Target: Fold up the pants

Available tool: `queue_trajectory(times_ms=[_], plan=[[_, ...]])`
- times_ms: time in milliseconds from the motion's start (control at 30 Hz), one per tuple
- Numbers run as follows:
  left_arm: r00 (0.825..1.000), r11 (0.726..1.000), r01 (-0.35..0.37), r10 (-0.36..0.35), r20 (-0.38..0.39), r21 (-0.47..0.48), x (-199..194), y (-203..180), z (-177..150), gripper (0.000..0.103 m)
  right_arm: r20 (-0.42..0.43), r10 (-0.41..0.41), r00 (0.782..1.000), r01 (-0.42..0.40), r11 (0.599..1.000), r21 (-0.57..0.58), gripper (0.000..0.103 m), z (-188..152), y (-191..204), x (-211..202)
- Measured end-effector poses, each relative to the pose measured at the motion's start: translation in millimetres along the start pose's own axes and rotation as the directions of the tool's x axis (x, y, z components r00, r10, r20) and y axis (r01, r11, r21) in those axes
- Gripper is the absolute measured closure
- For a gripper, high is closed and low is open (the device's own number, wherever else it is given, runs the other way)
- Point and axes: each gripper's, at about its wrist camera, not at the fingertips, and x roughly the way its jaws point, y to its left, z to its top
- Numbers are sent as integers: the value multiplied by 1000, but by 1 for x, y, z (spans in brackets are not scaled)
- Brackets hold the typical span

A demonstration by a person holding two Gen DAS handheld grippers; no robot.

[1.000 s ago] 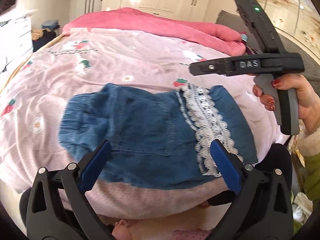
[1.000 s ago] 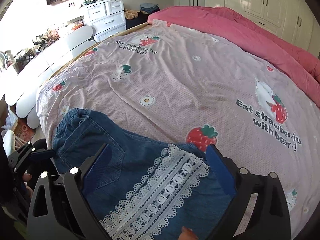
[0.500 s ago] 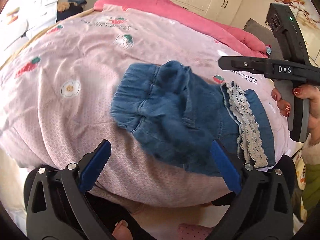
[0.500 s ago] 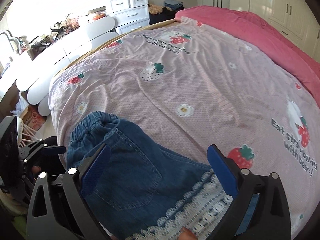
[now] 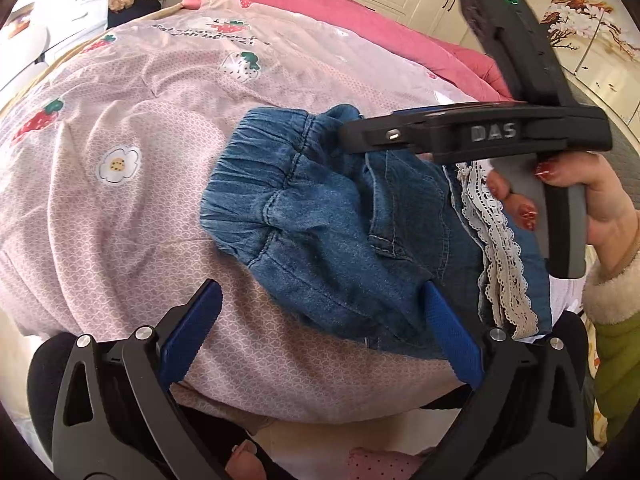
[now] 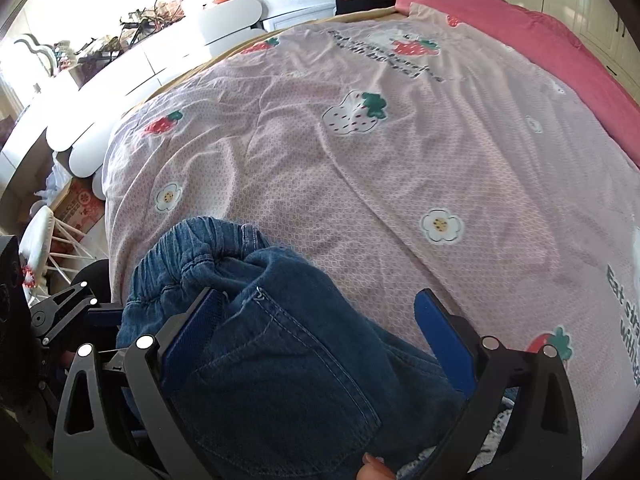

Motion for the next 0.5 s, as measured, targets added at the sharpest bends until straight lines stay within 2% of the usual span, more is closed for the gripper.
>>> queue_trajectory(times_ms=[133,200,233,300,333,367,500], plan=[[1000,1000,18,-18,17,-7,-1,1,1,11,-24,32,999,-32,999,-4,8,2,2,13],[998,998,51,-50,29,-23,-3,2,1,18,-34,59,998,-59,998,-6,22,2,3,16],[997,997,70,-69,29,-36,-3,4,2,21,-39,82,996,-83,997,-7,32,2,3,18],[994,991,109,-108,18,-75,-1,10,2,26,-42,103,994,-104,994,-21,41,1,7,19],[993,988,121,-121,11,-95,2,13,2,34,-44,113,993,-114,993,-26,51,0,9,18],[990,983,138,-139,1,-117,5,16,1,42,-47,128,991,-129,991,-27,56,0,10,18],[982,970,183,-187,-7,-163,11,21,2,45,-52,160,986,-161,987,-12,67,-2,9,17]])
